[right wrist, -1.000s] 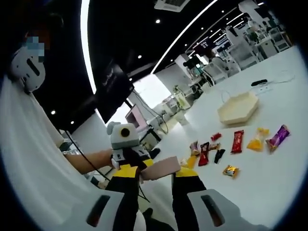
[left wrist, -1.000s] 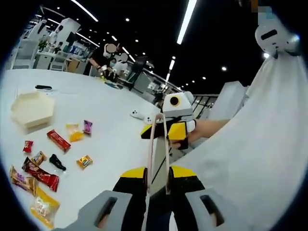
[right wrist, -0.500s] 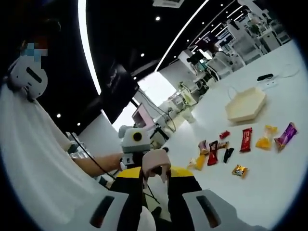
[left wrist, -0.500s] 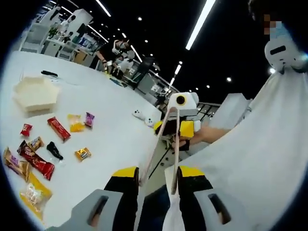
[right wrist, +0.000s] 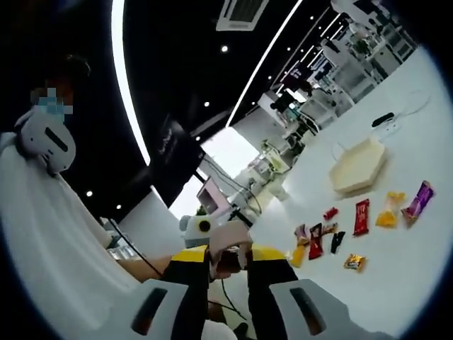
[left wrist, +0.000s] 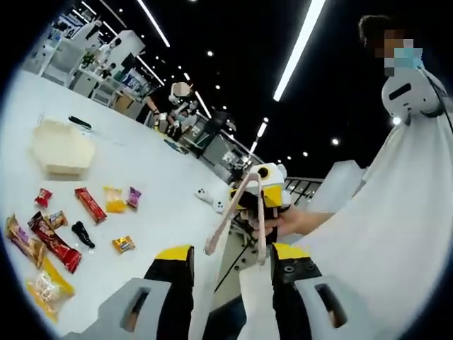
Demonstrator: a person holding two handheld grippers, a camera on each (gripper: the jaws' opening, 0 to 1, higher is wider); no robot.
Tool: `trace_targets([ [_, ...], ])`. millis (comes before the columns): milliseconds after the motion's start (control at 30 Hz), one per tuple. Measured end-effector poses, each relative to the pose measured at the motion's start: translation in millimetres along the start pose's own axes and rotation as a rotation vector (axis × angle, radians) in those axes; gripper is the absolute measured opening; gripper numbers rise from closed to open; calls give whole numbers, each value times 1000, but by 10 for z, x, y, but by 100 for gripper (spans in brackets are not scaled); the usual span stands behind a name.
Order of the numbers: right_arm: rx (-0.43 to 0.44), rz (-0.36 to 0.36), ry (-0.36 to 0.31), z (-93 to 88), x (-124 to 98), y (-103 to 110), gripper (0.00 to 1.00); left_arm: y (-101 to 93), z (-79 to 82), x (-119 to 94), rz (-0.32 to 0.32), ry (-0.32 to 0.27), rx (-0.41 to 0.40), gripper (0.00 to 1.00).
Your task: Place the target food into the container with the food tongs after gripping and lifting it, then release it inside without dropping or visibly crushing the food.
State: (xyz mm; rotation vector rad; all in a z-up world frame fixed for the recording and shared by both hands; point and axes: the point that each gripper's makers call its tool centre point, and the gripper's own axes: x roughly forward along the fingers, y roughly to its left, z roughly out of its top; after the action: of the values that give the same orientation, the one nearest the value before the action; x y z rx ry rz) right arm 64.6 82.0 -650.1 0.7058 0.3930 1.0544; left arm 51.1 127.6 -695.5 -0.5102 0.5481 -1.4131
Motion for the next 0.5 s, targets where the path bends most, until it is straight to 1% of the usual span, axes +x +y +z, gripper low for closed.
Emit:
trace_targets([
  [33,-18,-4,-8,17,1,1,19,-5,35,-16,3,-22,-2,37],
  [67,-12,1,-14,31,4,5,19,-23,65,-26,-3,-48,-10,35],
  [100,-9,5,-20,41,9,11,19,-63,75,-18,-16,-61,-5,31],
  [133,-10,6,-20,39,14,4,19,-96,60,-17,-23,-59,-3,30],
  [167,-10,11,-22,42,19,13,19,-74,51,-17,-8,-58,0,29],
  [233,-22,11,8,-9,31,15,19,-66,32,-28,-4,-46,-4,27],
  [367,-20,26,45,-69,40,15,19,-82,-13,-49,4,-33,-2,29],
  [500,2,36,47,-72,44,20,19,-99,26,-63,14,-60,12,30],
])
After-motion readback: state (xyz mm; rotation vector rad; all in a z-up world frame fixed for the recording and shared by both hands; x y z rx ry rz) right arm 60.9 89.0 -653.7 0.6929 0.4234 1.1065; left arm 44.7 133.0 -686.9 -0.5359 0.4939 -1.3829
